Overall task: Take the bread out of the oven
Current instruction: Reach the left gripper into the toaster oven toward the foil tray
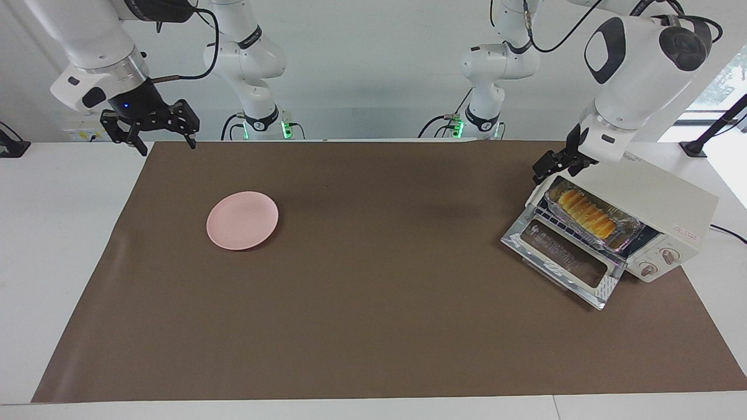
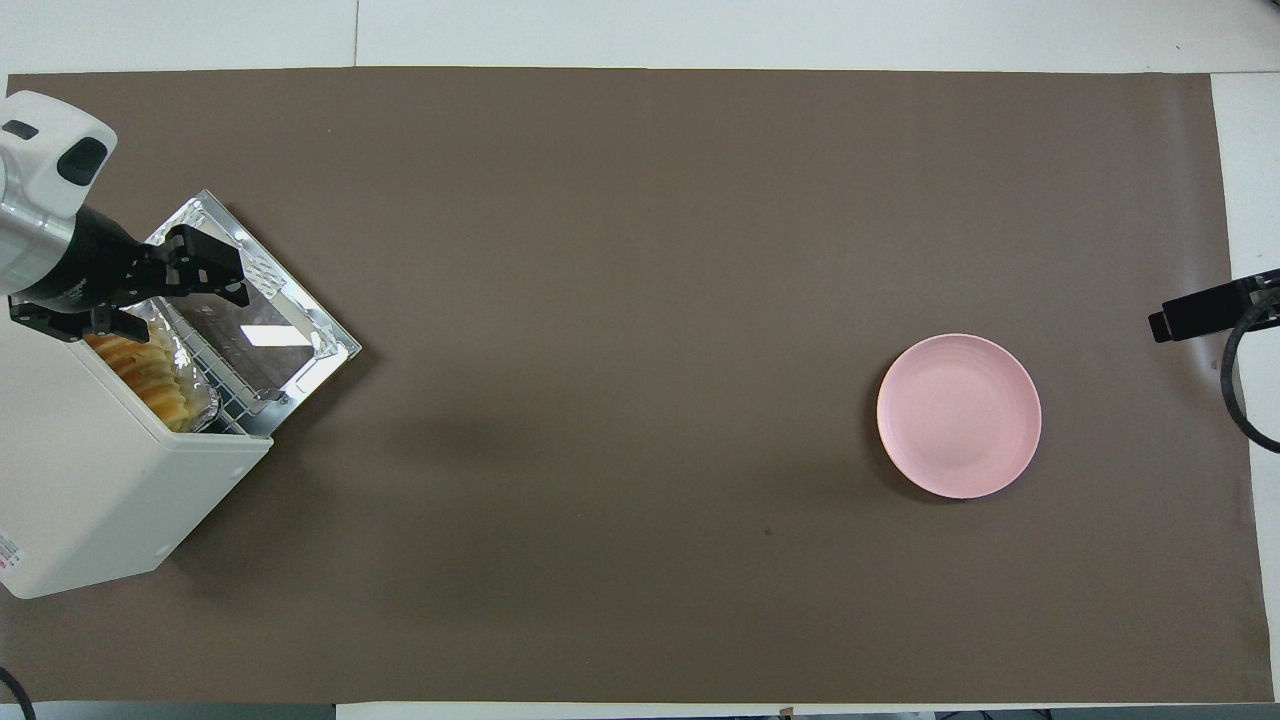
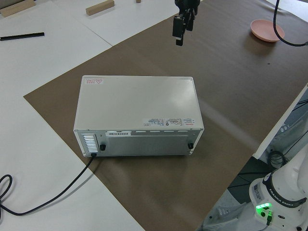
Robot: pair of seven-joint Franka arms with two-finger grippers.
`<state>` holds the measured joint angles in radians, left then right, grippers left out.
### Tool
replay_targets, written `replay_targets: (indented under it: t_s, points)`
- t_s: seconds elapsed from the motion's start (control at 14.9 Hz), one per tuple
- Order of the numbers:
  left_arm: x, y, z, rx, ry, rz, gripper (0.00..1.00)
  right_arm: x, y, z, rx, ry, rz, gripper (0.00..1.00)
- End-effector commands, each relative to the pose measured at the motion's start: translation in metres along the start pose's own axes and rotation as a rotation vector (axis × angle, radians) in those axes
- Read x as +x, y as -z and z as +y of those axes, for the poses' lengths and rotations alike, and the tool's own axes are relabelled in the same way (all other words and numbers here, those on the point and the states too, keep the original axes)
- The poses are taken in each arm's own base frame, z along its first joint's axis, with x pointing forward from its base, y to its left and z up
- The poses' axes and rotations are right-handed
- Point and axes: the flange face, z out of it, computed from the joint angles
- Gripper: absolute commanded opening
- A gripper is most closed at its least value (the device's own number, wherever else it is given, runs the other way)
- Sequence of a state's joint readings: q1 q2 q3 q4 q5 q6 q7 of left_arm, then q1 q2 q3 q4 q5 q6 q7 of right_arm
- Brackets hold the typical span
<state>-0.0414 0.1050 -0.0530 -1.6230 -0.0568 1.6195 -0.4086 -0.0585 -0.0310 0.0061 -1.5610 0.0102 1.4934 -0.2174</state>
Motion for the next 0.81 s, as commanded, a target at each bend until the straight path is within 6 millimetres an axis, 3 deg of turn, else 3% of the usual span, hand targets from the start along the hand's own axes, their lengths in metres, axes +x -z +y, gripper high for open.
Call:
replay_targets:
  t_s: [0.0, 0.2, 0.47, 0.67, 0.74]
  points:
    - [0.037, -0.038, -0.009, 0.073, 0.131, 0.040, 1.00, -0.008, 0.001, -0.001, 0.009, 0.000, 0.000, 1.00]
    - [0.051, -0.074, -0.023, 0.132, 0.159, 0.074, 1.00, -0.008, 0.001, -0.001, 0.009, 0.001, 0.000, 1.00]
    - [0.047, -0.122, -0.037, 0.219, 0.157, 0.042, 1.00, -0.008, 0.001, -0.001, 0.010, 0.000, -0.001, 1.00]
    - [0.048, -0.137, -0.049, 0.221, 0.170, 0.038, 1.00, -0.008, 0.001, -0.001, 0.009, 0.000, 0.000, 1.00]
    - [0.048, -0.142, -0.049, 0.220, 0.168, 0.038, 0.93, -0.008, 0.001, -0.001, 0.009, 0.001, 0.000, 1.00]
